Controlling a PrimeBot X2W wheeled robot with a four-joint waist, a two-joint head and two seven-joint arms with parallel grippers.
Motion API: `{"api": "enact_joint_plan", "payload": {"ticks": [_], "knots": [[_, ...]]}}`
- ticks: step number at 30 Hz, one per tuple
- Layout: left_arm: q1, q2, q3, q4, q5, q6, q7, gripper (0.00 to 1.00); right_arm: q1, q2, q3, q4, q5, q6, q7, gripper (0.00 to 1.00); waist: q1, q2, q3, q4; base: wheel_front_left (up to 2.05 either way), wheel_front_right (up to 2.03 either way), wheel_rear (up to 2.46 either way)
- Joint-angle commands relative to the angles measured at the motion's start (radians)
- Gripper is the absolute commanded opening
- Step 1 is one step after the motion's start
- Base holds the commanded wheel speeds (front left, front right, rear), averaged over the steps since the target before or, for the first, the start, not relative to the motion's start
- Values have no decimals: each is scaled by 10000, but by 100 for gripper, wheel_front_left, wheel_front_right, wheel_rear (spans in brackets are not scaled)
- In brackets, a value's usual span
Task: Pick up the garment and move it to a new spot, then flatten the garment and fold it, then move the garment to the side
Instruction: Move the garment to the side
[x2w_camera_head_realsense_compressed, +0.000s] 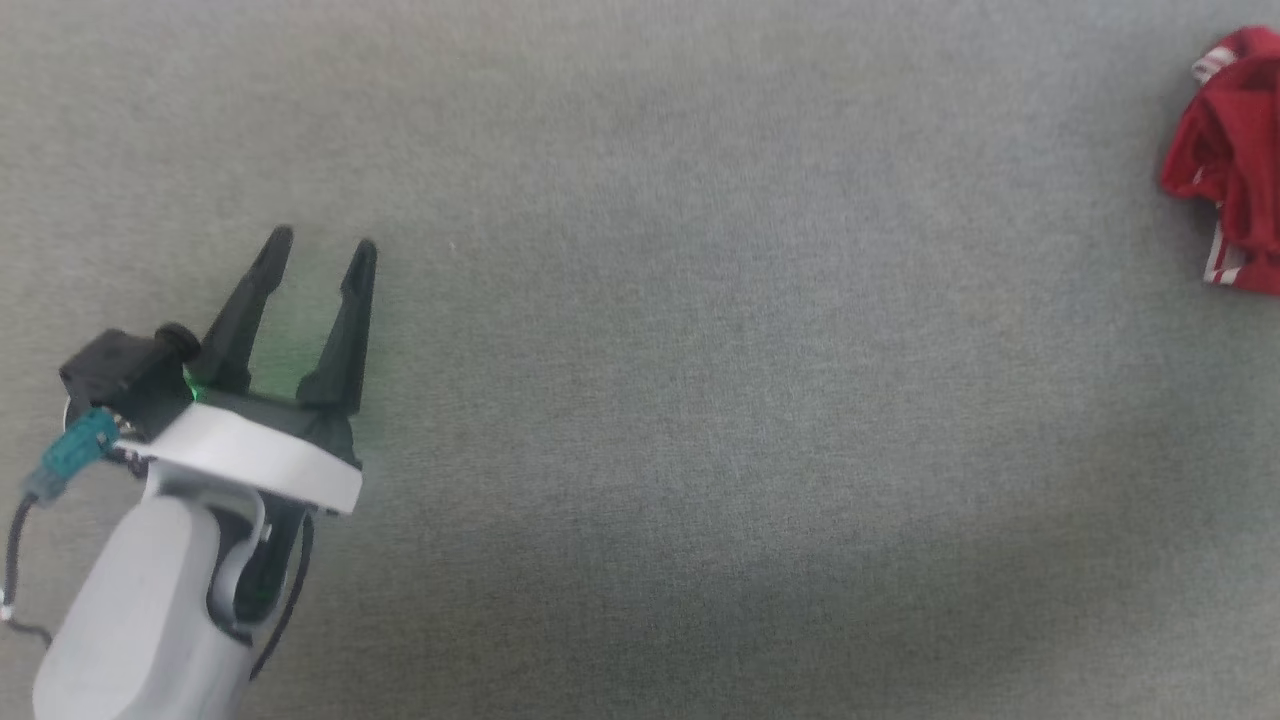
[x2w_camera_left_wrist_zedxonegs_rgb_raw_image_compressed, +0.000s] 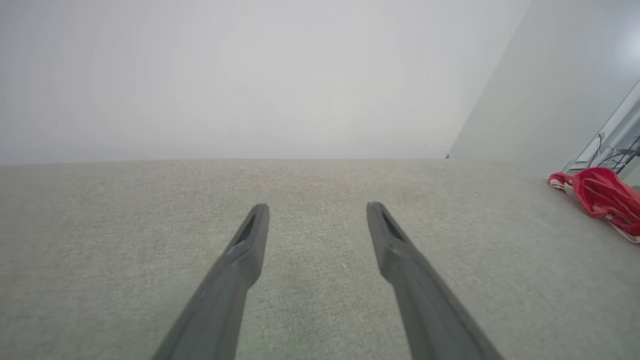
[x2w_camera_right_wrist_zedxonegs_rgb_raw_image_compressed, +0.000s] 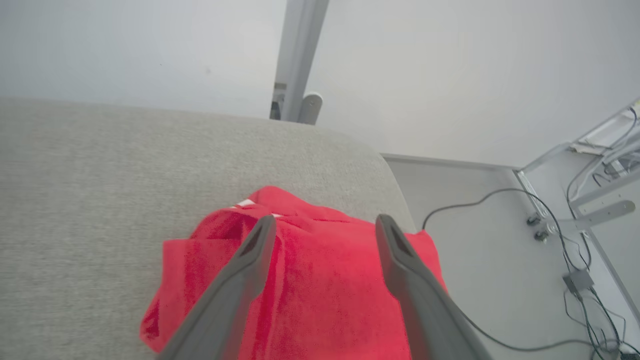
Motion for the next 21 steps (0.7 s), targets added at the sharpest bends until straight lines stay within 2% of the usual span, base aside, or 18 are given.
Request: {"api": "enact_joint_plan", "payload": {"ticks": [1, 13, 21], "knots": [[196, -50, 49, 62, -35, -18, -39, 100, 185, 3, 74, -102, 131, -2, -131, 100, 1, 0, -358, 131, 0, 0, 0], [1952, -230, 1206, 636, 218, -18, -39, 100, 2581, 710, 1354, -1258, 1861, -2, -1594, 100, 1, 0, -2533, 789, 0, 0, 0], [3380, -305, 2123, 687, 490, -18, -39, 100, 4223, 961, 1787, -1959, 2397, -1, -2689, 100, 1, 0, -3655, 1018, 0, 0, 0]]}}
